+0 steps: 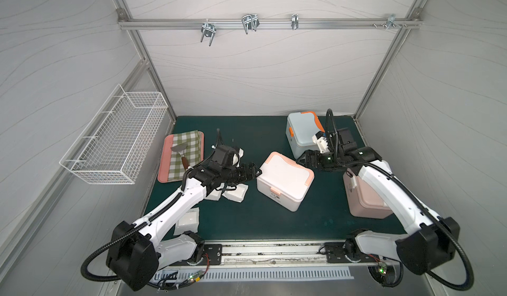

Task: Open first aid kits and take out gauze
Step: Adjust the first aid kit at the center of the board.

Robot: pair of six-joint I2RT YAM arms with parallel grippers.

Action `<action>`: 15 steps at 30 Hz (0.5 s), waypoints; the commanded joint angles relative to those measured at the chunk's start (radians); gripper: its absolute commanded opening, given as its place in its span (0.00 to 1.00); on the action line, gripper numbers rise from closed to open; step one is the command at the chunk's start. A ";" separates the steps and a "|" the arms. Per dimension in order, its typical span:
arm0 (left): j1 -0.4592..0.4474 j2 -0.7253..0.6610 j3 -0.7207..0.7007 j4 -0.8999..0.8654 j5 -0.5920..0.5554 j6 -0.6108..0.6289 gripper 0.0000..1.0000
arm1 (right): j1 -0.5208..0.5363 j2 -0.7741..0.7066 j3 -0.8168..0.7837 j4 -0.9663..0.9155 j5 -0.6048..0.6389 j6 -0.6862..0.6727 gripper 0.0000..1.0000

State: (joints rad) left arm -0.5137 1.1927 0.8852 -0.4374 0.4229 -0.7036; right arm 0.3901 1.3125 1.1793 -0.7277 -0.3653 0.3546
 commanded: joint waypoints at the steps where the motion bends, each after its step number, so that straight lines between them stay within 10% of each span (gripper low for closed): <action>1: -0.030 0.051 0.031 0.086 0.006 -0.026 0.92 | -0.002 0.085 0.034 0.021 -0.014 -0.072 0.97; 15: -0.071 0.405 0.337 0.120 0.075 0.029 0.91 | 0.018 -0.079 -0.168 -0.004 -0.087 -0.058 0.97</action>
State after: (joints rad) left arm -0.5655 1.5517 1.1290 -0.3653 0.4515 -0.6987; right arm 0.3962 1.3006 1.0416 -0.7059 -0.3958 0.2916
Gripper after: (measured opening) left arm 0.913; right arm 0.964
